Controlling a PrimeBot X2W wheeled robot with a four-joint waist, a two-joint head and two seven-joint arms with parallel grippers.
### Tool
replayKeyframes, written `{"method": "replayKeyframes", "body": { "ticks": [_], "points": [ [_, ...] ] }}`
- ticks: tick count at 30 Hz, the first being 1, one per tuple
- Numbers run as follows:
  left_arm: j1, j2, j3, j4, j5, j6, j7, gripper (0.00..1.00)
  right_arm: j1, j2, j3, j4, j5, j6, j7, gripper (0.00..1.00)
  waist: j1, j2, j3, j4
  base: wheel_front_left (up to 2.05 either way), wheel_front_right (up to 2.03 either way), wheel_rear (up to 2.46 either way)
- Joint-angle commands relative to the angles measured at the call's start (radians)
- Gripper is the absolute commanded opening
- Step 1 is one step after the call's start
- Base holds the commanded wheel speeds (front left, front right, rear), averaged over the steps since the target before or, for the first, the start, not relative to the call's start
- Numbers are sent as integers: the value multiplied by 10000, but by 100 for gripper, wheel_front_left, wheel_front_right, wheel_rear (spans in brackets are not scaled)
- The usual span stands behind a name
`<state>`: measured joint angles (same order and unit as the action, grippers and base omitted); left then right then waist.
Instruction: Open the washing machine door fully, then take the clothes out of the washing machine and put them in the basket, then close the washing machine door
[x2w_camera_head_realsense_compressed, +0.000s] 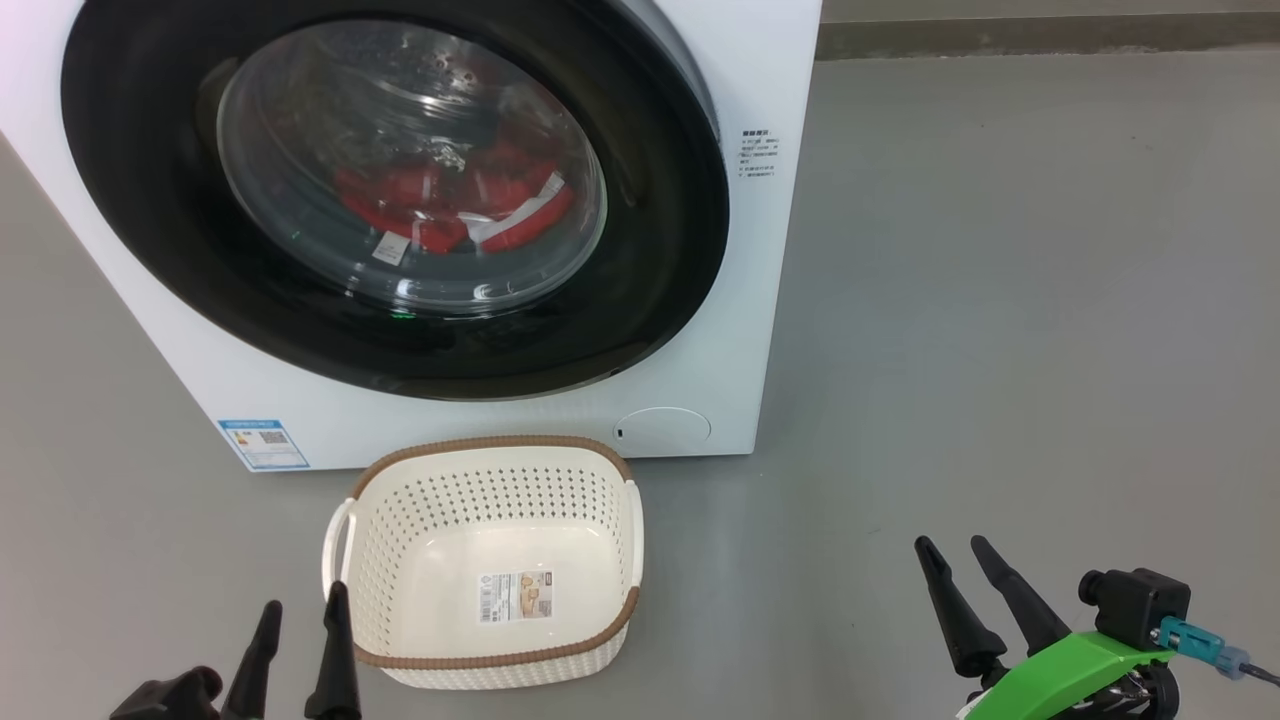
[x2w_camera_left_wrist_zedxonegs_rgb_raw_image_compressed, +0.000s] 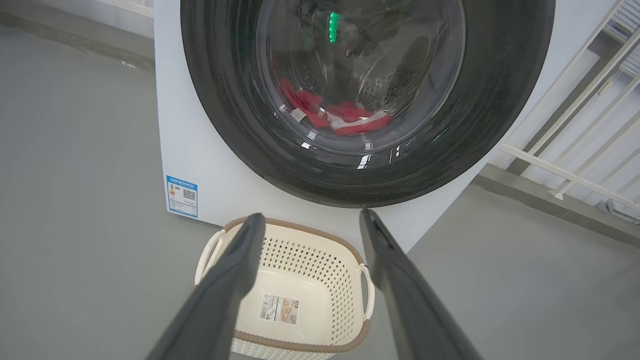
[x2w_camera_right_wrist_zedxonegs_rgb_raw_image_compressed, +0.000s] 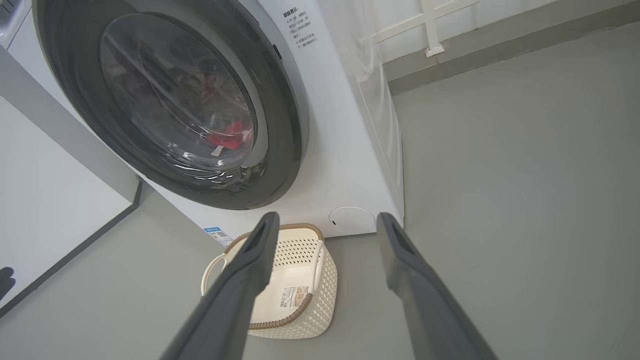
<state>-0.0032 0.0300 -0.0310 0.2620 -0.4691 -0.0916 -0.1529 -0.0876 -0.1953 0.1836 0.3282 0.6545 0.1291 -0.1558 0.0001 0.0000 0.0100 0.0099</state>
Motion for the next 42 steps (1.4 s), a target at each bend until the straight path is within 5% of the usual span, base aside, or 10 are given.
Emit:
{"method": "replayKeyframes", "body": {
  "ticks": [1, 32, 42],
  "points": [
    [-100, 154, 199, -268, 354, 49, -164, 100, -441, -182, 229, -263, -327, 12, -149, 100, -1, 0, -4, 5, 0, 0, 0],
    [-118, 214, -19, -312, 4259, 156, -1085, 100, -37, -291, -163, -693, -3709, 16, -1056, 100, -1, 0, 109, -5, 0, 0, 0],
    [-126, 211, 34, -267, 4228, 112, -1089, 100, 196, -88, -491, -821, -3753, 16, -1060, 100, -1, 0, 145, 7, 0, 0, 0]
  ]
}}
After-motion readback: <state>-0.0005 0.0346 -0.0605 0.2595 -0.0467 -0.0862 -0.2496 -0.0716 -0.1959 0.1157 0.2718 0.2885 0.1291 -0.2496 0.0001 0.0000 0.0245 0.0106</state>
